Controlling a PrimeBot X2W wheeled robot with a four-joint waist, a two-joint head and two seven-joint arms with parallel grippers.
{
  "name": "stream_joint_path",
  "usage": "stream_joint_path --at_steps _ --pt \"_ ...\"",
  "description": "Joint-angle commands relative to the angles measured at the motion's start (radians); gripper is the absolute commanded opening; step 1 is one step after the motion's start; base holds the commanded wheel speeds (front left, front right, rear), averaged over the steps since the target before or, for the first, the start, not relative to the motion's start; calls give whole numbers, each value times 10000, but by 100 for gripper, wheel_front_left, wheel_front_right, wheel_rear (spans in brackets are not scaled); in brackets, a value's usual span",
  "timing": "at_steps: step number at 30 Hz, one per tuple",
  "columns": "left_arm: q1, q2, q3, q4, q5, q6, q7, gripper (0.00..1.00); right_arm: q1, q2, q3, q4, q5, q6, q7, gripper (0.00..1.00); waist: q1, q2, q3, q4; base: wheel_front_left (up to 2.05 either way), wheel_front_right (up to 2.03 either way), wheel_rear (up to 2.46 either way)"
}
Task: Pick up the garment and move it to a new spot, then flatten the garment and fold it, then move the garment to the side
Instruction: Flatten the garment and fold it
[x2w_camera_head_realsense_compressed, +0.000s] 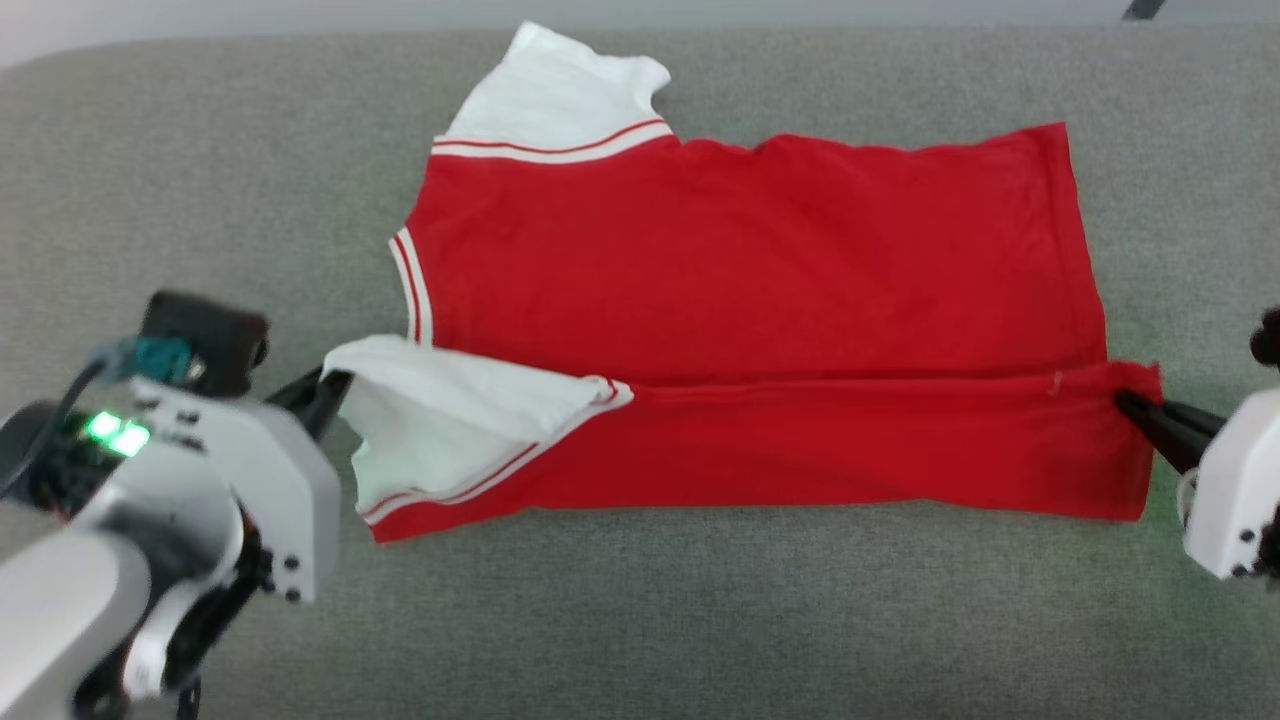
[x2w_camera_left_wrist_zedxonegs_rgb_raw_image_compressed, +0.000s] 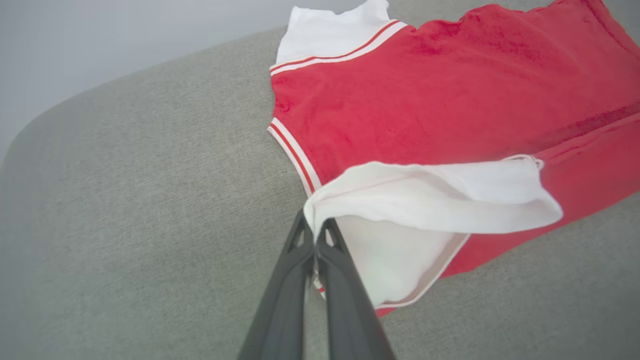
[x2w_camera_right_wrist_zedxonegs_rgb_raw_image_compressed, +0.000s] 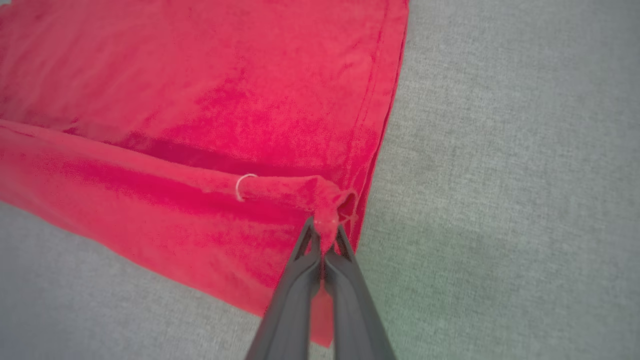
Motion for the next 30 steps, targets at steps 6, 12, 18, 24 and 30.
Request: stream_joint_path --at_steps 6,12,18,24,30 --pt "-1309 -1096 -460 2412 -1 -1291 425 0 -1334 18 861 1186 -85 -10 -207 0 0 0 634 -211 0 0 0" --pt "-1729 -1769 -655 3806 -283 -1886 566 0 -2040 -75 1535 2015 101 -10 -408 0 0 0 897 -239 0 0 0" --pt "-1838 -2026 -663 4324 -448 -1996 653 0 -2374 -249 2009 2361 436 -10 -569 18 0 0 909 -209 0 0 0" --pt "-1837 -2017 -627 4244 -522 -1897 695 51 -2572 -529 2237 2471 601 -10 -624 100 0 0 674 -141 0 0 0" --pt "-1709 -1961 -585 4055 -493 -1770 601 100 -2563 -625 2358 2364 664 -10 -876 100 0 0 303 -85 0 0 0"
